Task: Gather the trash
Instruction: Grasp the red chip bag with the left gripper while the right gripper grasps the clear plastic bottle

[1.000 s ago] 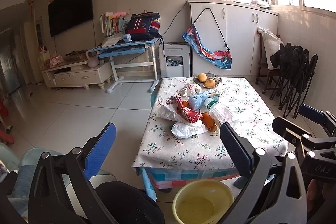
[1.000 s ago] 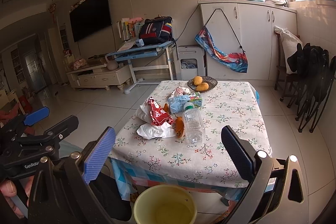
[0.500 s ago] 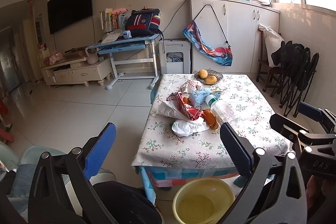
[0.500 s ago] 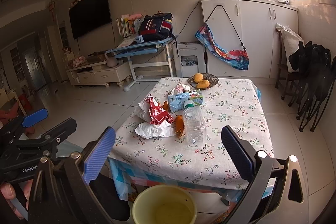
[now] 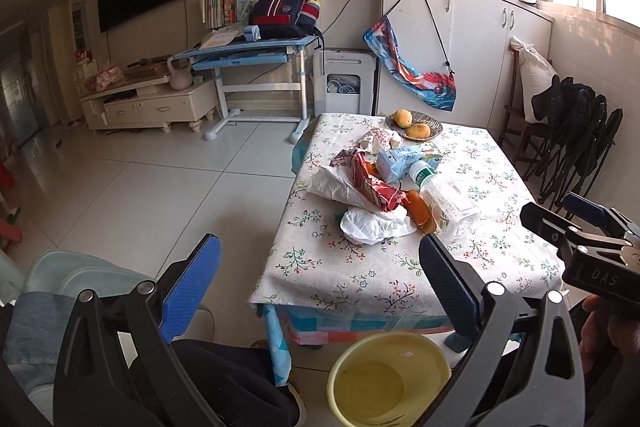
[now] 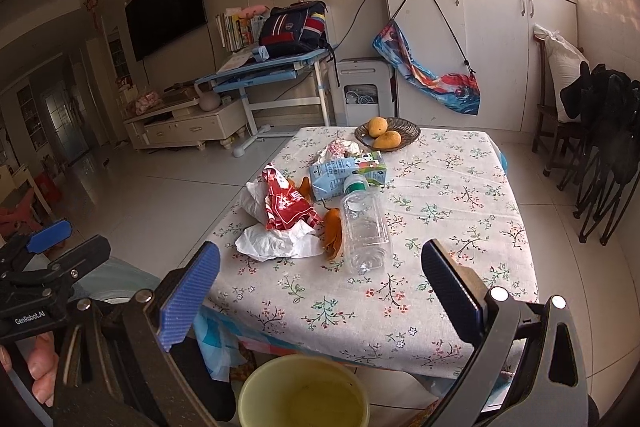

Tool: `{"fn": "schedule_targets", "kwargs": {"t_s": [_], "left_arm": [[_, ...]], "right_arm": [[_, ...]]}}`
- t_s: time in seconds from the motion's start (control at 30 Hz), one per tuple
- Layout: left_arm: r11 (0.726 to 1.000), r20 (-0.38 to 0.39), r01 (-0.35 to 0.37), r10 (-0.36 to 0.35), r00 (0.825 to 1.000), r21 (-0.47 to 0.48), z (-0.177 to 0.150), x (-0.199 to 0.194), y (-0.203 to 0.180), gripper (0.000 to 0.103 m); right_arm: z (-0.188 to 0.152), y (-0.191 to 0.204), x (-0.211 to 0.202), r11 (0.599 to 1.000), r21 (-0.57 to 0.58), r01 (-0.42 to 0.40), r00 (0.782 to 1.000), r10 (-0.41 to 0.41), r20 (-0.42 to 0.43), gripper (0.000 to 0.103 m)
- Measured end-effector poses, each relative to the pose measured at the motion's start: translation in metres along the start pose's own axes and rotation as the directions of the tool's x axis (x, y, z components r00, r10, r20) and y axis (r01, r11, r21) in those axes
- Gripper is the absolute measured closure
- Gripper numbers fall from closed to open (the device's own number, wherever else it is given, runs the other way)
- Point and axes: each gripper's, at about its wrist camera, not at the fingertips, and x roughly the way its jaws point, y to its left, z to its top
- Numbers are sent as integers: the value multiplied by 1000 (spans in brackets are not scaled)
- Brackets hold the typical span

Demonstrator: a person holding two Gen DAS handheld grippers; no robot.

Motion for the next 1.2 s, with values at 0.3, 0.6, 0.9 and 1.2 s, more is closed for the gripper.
{"fn": "schedule_targets", "kwargs": {"t_s": [0.3, 0.6, 0.9, 1.2], "left_arm": [[1000, -71, 8, -9, 997, -28, -7, 42, 11, 7], [979, -154, 95, -123, 980, -178, 11, 106, 18, 7], [978, -134, 156, -174, 976, -135, 58, 173, -27, 7], [994, -281, 100, -106, 954, -37, 77, 268, -69, 38]], "right_arm": [[4, -21, 79, 999, -21, 37, 991, -40, -132, 6], [5, -39, 146, 994, -53, 91, 962, -102, -252, 7], [-2, -57, 166, 998, -17, 59, 945, -62, -321, 36], [-7, -71, 166, 998, 70, 7, 947, 15, -319, 43]]}}
